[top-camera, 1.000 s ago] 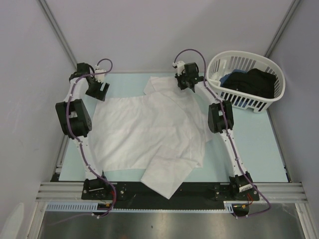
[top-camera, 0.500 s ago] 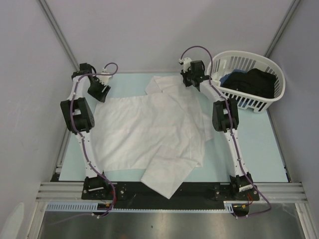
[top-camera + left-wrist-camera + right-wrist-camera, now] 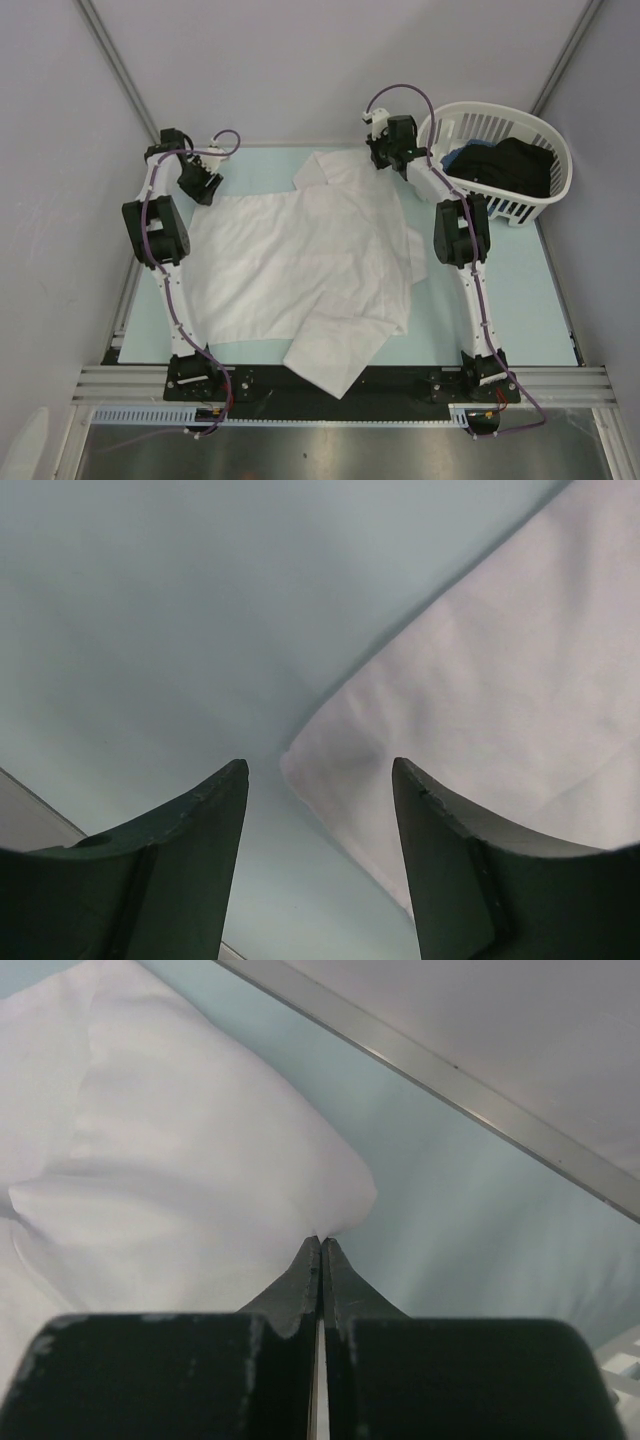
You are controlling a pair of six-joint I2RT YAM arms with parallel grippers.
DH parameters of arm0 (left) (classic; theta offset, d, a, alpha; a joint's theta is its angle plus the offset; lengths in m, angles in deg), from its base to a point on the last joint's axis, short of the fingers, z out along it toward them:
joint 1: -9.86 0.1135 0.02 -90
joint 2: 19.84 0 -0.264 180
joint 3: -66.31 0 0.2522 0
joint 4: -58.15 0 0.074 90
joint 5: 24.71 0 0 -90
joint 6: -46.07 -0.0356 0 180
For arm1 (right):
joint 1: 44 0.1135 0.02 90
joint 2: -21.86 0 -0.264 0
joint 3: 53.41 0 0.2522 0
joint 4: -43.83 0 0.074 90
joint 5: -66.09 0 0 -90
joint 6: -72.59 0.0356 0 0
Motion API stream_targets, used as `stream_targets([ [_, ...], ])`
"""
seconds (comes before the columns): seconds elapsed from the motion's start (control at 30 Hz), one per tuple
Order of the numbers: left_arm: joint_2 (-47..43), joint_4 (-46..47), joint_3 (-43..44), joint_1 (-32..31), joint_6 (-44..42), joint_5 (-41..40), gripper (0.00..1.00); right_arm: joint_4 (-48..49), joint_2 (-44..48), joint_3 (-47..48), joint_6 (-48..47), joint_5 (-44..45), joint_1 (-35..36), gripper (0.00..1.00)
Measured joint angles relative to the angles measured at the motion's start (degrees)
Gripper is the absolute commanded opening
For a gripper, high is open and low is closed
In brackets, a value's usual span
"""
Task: Fold and stack the long sleeve shirts
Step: Fold the shirt
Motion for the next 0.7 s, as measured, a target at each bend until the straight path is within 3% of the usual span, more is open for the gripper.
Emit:
stream_targets([
  [0.47, 2.7, 3.8, 0.8, 0.5, -3.2, 4.3, 0.62, 1.3, 0.7, -1.6, -2.2, -0.6, 0.2, 0.0],
  [0.63, 3.1, 3.4, 1.6, 0.5, -6.1, 3.6, 0.48, 1.7, 0.7, -1.6, -2.9, -0.6, 0.4, 0.0],
  [0.67, 3.1, 3.2, 1.6, 0.5, -6.4, 3.5, 0.44, 1.7, 0.7, -1.6, -3.0, -0.7, 0.5, 0.0],
  [0.7, 3.1, 3.1, 1.6, 0.5, -6.7, 3.3, 0.32, 1.7, 0.7, -1.6, -3.1, -0.7, 0.5, 0.0],
])
